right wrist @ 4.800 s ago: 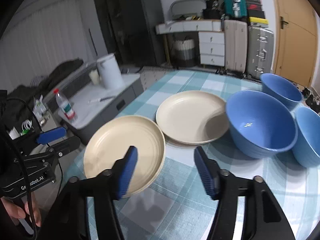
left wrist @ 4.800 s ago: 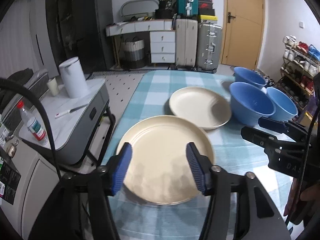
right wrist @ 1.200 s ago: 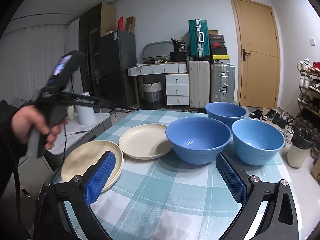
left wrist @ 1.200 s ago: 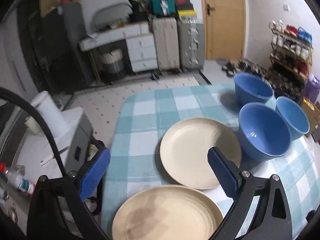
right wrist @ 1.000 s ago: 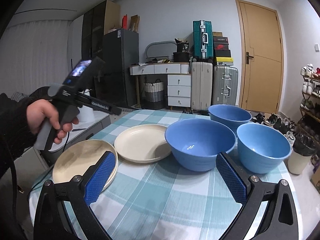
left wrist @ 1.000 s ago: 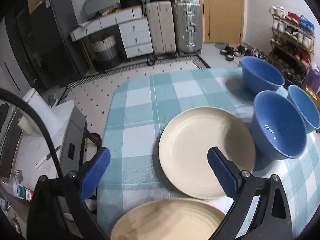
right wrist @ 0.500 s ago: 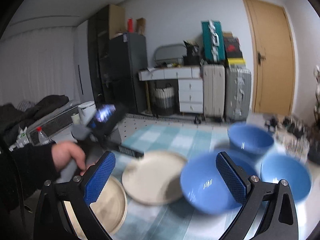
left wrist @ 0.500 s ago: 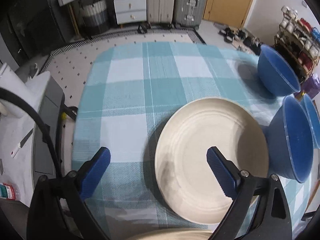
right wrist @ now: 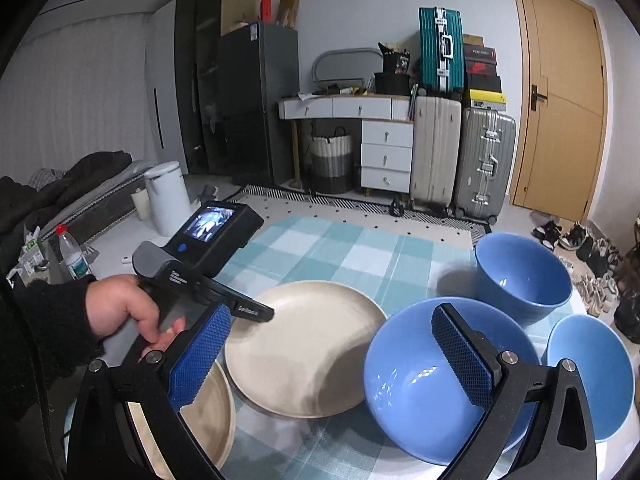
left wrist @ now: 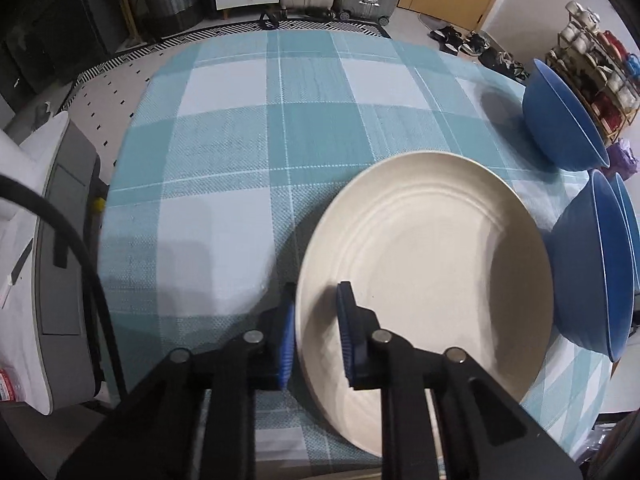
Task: Organize plates and bowls
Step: 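Grasp the rim of another cream plate with the left tool, then lift the held cream plate off the table with the left tool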
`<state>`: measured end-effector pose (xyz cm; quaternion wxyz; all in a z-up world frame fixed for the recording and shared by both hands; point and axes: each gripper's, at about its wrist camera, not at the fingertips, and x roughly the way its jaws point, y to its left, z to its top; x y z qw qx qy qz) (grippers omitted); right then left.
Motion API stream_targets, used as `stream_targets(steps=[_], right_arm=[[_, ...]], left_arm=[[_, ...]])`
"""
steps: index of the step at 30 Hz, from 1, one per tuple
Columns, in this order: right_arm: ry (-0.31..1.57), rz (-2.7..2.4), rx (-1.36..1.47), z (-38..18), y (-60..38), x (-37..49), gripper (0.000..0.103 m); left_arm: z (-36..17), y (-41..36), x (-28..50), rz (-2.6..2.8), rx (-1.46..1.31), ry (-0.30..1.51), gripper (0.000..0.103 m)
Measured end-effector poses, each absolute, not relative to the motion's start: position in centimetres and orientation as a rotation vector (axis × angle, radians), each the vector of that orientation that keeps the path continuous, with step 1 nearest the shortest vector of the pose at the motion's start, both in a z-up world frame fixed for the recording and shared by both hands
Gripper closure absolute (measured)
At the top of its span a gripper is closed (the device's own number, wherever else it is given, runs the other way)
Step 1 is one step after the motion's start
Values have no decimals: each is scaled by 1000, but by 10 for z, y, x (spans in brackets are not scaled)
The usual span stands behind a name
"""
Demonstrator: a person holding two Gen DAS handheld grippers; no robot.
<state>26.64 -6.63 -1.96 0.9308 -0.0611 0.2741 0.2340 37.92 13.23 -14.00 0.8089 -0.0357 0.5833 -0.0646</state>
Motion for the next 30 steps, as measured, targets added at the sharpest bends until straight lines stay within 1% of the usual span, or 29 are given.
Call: stream_targets(steps=[10,21,30], right_arm=[[562,467,-199,-14,-59,279,1],[569,488,-242,-4,-44,293,1],[661,513,-198,-10,-39,322,1]], left_arm=[[-138,142,379,-178,-110,1240,95],[-140,163,382,-187,-180,1234,96],[-141,185,385,-145,-203,1215,96]])
